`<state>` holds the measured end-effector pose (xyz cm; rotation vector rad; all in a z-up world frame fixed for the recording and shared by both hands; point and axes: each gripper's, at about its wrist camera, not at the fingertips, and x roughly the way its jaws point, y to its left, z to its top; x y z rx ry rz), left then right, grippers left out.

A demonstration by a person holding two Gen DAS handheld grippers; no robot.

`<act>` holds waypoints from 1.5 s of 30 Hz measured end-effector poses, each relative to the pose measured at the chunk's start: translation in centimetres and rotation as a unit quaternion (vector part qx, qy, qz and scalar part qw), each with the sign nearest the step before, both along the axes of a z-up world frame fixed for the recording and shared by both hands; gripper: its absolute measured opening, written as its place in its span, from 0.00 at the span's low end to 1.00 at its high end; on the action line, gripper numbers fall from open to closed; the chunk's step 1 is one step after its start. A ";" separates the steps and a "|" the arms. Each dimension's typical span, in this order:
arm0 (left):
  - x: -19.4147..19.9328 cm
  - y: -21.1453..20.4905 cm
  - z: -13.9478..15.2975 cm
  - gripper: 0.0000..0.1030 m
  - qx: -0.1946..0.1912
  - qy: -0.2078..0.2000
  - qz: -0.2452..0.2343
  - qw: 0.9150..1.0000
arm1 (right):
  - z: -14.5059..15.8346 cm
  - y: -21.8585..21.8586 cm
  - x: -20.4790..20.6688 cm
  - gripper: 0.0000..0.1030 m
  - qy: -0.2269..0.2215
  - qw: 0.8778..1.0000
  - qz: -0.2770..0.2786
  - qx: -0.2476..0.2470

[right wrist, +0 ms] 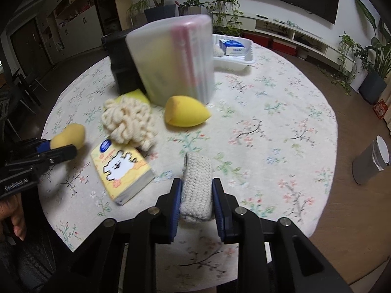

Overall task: Organize soft objects
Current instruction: 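Lift the tan sponge and knitted pad and carry both over the white tray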

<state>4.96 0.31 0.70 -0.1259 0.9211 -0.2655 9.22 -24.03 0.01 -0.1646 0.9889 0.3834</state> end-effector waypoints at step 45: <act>33.9 4.2 4.7 0.30 0.071 0.000 -0.063 0.995 | 3.9 4.8 33.5 0.26 -0.017 0.996 0.077 -0.042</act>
